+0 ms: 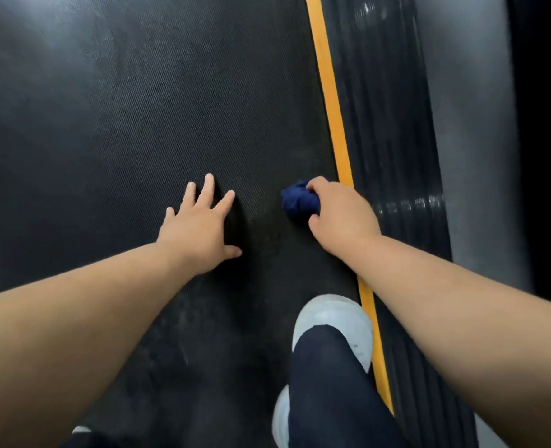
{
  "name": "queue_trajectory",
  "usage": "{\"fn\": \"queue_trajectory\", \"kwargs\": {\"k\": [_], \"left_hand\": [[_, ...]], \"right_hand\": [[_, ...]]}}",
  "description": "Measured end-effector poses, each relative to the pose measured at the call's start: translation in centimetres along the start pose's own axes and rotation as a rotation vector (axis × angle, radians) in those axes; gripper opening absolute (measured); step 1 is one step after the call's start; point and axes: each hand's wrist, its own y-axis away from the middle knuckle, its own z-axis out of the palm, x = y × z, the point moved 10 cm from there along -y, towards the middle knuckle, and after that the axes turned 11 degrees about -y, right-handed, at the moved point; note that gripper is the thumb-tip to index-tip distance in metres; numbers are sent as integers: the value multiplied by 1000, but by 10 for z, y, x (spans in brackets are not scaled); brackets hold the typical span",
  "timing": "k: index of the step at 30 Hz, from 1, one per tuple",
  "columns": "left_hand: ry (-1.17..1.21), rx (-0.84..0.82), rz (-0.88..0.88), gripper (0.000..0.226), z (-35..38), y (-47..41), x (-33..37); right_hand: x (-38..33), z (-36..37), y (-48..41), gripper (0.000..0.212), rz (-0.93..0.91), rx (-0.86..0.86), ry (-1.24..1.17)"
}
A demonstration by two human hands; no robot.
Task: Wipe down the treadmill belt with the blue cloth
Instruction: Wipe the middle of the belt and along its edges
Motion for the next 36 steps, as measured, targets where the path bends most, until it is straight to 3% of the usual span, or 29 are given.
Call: {"fn": "queue_trajectory", "kwargs": {"k": [4,7,15,20,25,29,31,32,34,36], "left_hand": [[107,-129,-91,105,13,34,1],[132,-124,-77,104,6,43,13],[137,-194,20,106,1,49,29],[294,-41,91,105,-7,81,36],[504,98,283,106,-19,96,67],[633,228,182,69,-12,98,57],[578,292,94,52,-3,97,44],[572,312,56,49,3,97,38],[577,347,-4,47,13,95,30],[533,404,-18,46,15,92,31]], "right_hand": [[8,-6,30,38,28,-121,32],[7,-15,47,33,23,-157,57],[10,-35,67,36,125,-10,-60],[5,-31,99,33,286,68,-382],[-19,15,109,38,345,-106,-781],[-29,41,114,22,370,-189,-995],[-23,32,115,19,290,-106,-837],[-19,18,114,25,195,-13,-579],[-10,-13,117,46,15,222,-51],[37,-12,117,77,103,223,153]]}}
